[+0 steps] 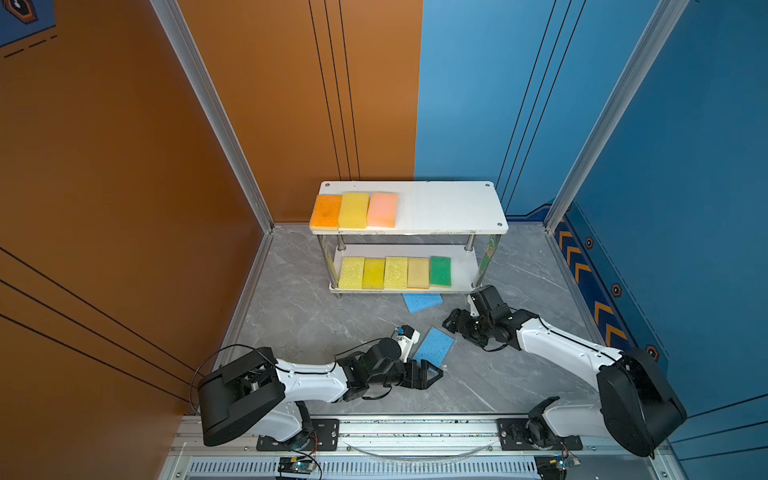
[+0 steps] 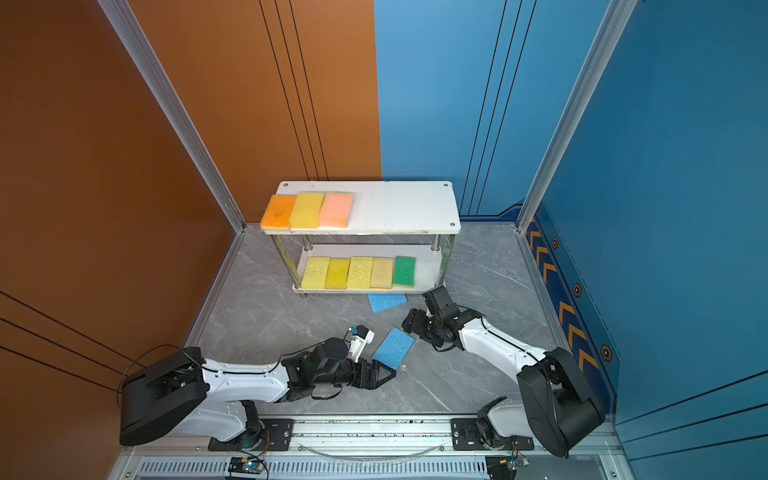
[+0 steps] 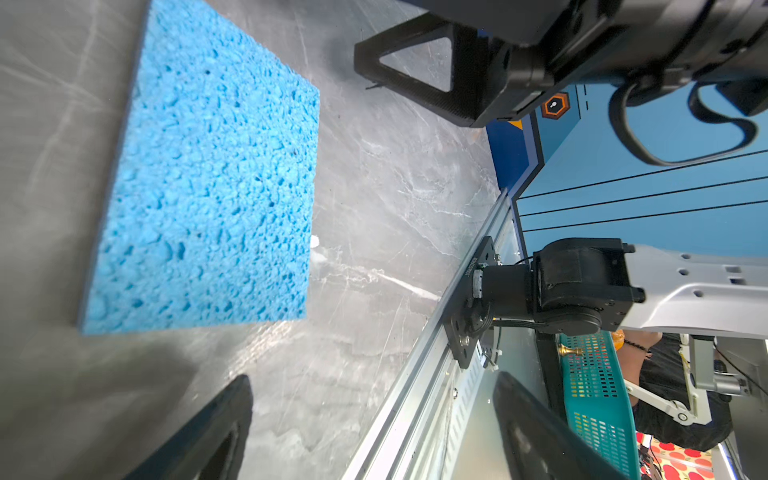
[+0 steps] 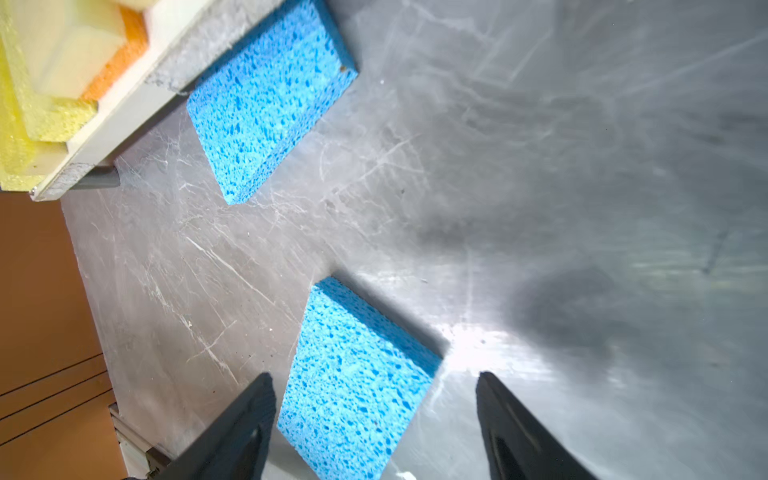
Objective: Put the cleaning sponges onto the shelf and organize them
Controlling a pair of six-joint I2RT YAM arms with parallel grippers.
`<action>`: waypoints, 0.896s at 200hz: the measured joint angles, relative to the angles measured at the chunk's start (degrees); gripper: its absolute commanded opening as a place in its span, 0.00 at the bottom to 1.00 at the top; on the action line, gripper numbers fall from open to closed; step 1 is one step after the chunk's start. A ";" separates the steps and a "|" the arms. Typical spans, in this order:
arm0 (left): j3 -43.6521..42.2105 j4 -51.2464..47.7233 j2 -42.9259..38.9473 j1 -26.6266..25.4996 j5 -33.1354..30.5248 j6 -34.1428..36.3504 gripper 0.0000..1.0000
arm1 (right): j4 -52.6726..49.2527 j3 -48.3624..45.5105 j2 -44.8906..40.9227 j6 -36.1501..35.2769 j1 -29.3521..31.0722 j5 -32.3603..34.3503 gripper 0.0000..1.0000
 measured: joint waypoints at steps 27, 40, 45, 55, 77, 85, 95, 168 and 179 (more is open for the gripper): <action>1.01 -7.17 -4.57 1.20 0.04 1.86 0.91 | -3.93 -0.20 -4.50 -0.15 0.68 0.94 0.74; 1.77 -10.75 -6.69 3.02 0.20 3.26 0.91 | -5.03 -0.68 -6.78 0.22 2.19 1.84 0.73; 1.97 -11.80 -7.45 4.02 0.22 3.82 0.91 | -5.40 -0.96 -7.65 0.55 3.06 2.10 0.72; 2.19 -13.62 -8.92 6.75 0.72 4.79 0.90 | -5.88 -1.49 -8.81 1.42 4.94 2.86 0.71; 2.93 -15.87 -9.70 12.72 2.08 6.78 0.90 | -5.90 -2.69 -9.46 3.72 9.51 3.89 0.69; 3.43 -16.44 -9.14 14.67 2.75 7.41 0.89 | -5.75 -3.15 -9.31 4.63 10.97 4.35 0.68; 4.11 -16.63 -7.98 16.15 3.74 8.17 0.89 | -5.40 -3.54 -8.85 5.68 12.39 4.79 0.67; 5.42 -15.93 -2.45 17.66 7.39 9.05 0.88 | 0.83 -3.80 1.18 9.53 16.13 5.22 0.62; 5.22 -15.65 -2.80 17.97 7.41 9.03 0.88 | 1.68 -3.82 2.38 9.62 16.11 5.25 0.59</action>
